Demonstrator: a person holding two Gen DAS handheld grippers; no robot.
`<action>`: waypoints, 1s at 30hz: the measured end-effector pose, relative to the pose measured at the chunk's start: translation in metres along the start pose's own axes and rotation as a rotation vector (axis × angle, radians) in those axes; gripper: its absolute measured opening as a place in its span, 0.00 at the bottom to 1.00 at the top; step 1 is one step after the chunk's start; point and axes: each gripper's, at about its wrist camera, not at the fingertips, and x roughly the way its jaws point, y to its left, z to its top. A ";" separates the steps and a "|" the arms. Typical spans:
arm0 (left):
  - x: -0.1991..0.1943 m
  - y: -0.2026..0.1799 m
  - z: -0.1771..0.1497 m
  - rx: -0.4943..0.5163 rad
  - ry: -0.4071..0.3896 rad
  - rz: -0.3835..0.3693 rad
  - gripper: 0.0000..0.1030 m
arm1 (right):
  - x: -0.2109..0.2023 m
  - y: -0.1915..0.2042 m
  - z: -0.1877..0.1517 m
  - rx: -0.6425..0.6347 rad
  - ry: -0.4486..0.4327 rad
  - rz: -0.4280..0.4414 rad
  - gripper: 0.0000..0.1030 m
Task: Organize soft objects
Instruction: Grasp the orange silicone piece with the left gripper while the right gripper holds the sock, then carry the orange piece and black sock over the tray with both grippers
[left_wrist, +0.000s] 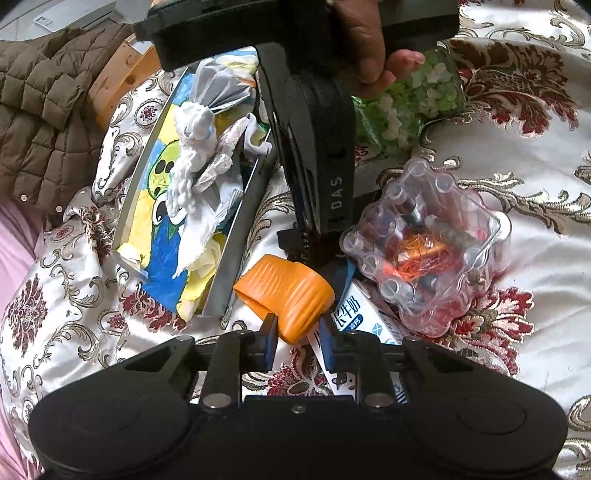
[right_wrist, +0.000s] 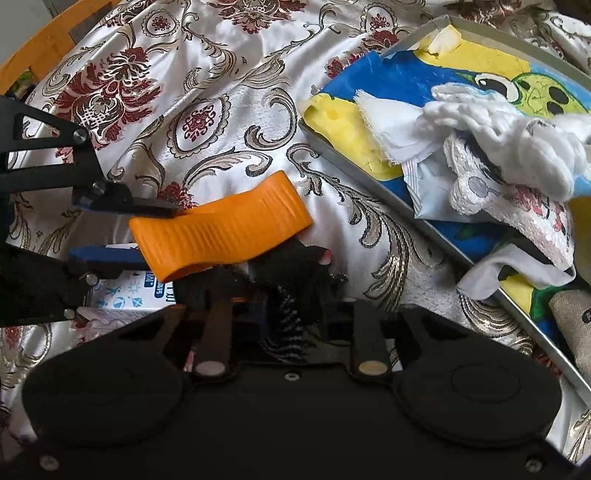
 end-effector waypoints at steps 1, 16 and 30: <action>0.000 -0.001 0.001 -0.002 0.000 -0.001 0.21 | 0.000 0.002 -0.001 -0.007 -0.005 -0.010 0.09; -0.003 -0.010 0.012 -0.026 -0.034 0.046 0.11 | -0.022 0.003 -0.009 -0.026 -0.066 -0.087 0.02; -0.013 0.015 0.027 -0.190 -0.051 0.135 0.10 | -0.066 -0.012 -0.008 0.005 -0.173 -0.134 0.02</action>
